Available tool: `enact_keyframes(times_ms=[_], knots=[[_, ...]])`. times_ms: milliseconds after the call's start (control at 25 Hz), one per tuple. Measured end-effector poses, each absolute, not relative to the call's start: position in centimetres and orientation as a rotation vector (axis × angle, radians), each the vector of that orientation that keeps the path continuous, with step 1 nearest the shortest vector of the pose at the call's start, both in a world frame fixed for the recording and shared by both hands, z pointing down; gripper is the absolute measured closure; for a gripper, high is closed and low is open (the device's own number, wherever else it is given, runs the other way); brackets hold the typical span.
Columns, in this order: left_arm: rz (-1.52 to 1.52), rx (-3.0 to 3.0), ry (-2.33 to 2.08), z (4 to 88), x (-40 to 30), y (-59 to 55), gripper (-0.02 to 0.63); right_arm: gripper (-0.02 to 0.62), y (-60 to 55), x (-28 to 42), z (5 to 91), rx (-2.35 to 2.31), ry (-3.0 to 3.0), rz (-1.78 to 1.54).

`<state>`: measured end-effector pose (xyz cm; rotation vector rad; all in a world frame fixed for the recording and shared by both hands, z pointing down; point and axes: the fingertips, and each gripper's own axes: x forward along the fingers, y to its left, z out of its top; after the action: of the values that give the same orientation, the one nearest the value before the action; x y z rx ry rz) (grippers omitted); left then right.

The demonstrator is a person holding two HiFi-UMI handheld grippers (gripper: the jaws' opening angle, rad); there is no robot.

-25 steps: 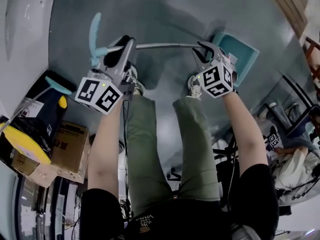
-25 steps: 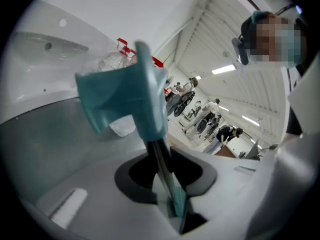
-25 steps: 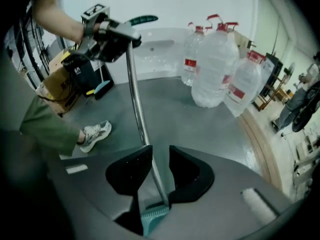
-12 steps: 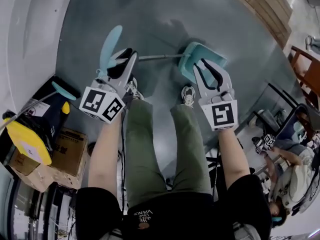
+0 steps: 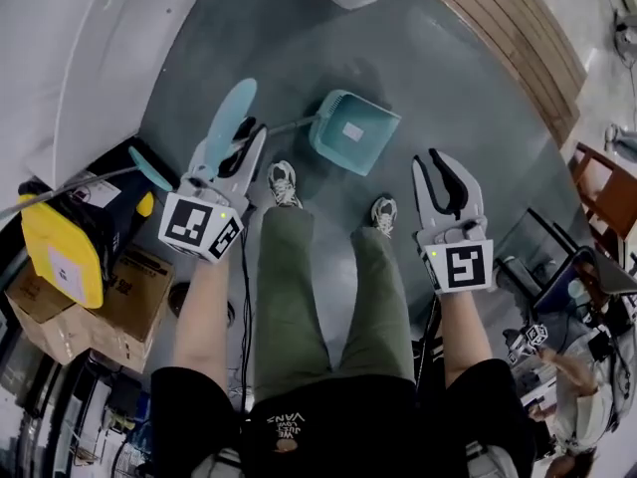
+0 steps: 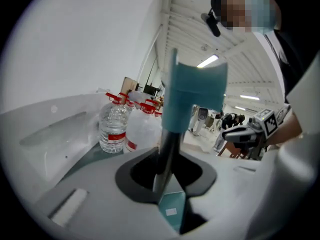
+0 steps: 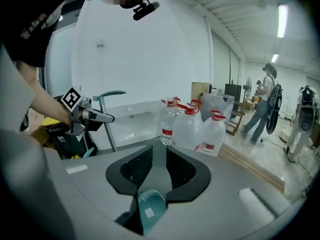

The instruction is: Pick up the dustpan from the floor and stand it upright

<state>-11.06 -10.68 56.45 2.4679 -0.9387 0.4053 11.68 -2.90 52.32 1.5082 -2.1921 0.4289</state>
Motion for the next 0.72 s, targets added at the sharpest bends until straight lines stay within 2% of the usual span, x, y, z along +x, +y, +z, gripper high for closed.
enact_keyframes(times_ms=[400,720], knots=[[0.594,2.515,-1.129,54.5,-24.2,-13.0,0.482,0.512,-6.9,4.3,49.1,1.487,-2.227,0.395],[0.712,2.495,-1.321,54.3,-36.6,-16.9,0.482,0.512,-10.4,-4.3,48.7,1.412,-2.303,0.418]])
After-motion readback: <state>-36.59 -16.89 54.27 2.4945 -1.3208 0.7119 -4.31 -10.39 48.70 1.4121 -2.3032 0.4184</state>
